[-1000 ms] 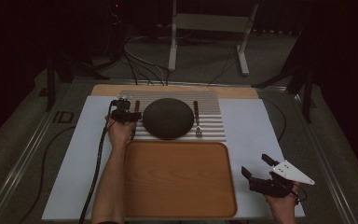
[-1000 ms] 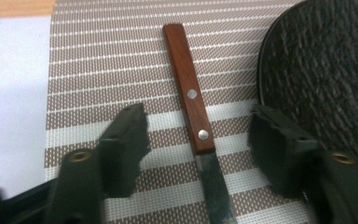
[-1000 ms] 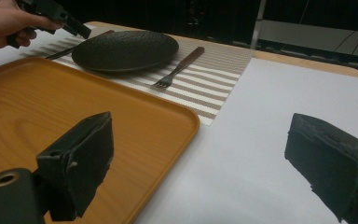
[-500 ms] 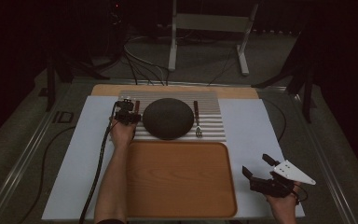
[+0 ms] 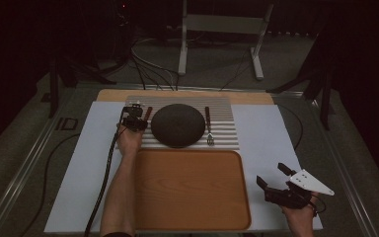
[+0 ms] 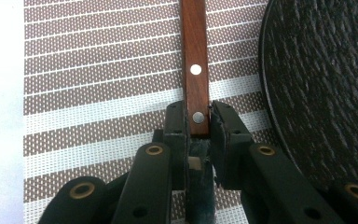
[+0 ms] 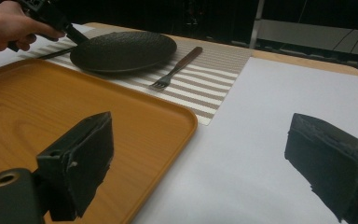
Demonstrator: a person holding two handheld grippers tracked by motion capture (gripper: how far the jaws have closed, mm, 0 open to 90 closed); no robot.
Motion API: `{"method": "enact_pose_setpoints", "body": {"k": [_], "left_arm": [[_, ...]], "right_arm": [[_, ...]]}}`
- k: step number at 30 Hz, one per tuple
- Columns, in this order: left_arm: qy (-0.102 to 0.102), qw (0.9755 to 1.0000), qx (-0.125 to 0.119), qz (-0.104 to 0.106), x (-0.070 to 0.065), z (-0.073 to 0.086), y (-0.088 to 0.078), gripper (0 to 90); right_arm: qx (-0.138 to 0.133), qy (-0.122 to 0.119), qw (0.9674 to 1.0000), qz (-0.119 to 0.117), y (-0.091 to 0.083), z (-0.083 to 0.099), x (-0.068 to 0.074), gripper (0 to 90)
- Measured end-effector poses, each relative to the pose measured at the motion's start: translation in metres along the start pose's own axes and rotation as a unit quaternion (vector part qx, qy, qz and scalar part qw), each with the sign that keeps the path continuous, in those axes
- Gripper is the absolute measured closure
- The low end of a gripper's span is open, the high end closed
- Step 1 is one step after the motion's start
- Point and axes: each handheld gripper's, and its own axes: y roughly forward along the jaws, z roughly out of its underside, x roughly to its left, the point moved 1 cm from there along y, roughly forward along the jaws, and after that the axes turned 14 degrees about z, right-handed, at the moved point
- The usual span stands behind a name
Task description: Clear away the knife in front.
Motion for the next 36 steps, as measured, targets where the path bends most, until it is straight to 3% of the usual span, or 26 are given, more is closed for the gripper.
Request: {"method": "enact_pose_setpoints", "body": {"k": [5, 36], "left_arm": [[0.006, 1.0000, -0.002, -0.008, -0.001, 0.000, -0.002, 78.2], [0.006, 0.9995, -0.031, -0.006, -0.007, -0.005, -0.035, 78.1]], "right_arm": [[0.000, 0.000, 1.0000, 0.000, 0.000, 0.000, 0.000, 7.8], [0.003, -0.003, 1.0000, -0.001, 0.001, 0.000, 0.001, 7.8]]}}
